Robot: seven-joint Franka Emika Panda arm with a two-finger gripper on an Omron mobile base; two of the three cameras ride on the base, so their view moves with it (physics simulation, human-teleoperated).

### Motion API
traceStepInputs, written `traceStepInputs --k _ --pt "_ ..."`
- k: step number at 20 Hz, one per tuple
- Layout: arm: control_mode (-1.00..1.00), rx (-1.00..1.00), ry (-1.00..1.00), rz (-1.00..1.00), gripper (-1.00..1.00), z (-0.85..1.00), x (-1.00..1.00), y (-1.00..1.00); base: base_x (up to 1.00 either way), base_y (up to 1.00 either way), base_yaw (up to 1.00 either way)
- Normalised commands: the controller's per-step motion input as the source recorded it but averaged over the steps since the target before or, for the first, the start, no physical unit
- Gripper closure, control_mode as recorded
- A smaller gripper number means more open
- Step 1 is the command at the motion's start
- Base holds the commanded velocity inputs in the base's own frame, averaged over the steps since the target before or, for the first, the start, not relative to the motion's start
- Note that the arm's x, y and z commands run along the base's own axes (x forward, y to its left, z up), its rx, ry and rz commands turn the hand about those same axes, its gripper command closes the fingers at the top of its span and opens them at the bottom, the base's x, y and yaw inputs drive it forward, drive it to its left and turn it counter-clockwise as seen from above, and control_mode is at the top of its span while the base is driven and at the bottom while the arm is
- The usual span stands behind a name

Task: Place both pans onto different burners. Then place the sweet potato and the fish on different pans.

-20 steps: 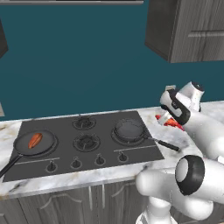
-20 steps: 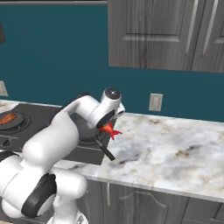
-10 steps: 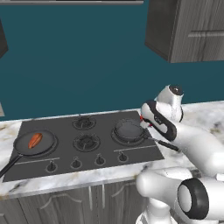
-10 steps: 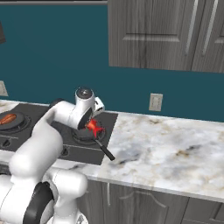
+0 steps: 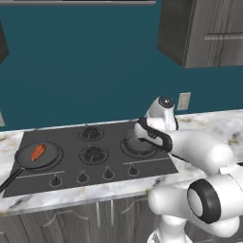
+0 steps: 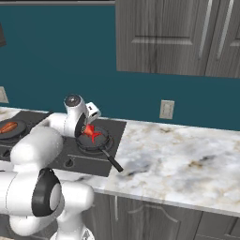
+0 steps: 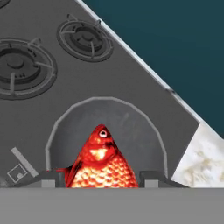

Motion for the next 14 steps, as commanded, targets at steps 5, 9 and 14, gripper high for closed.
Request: traceStepInputs --k 5,9,14 --pt "-1.0 -0.03 0.0 0.0 1.0 -0.2 0.47 0.16 0.0 0.0 0.0" --pt "-1.0 -0.03 0.0 0.0 1.0 -0.2 0.34 0.01 0.0 0.0 0.0" --pt "-1.0 -0.01 0.0 0.0 1.0 -0.2 0.18 0.01 0.0 0.0 0.0"
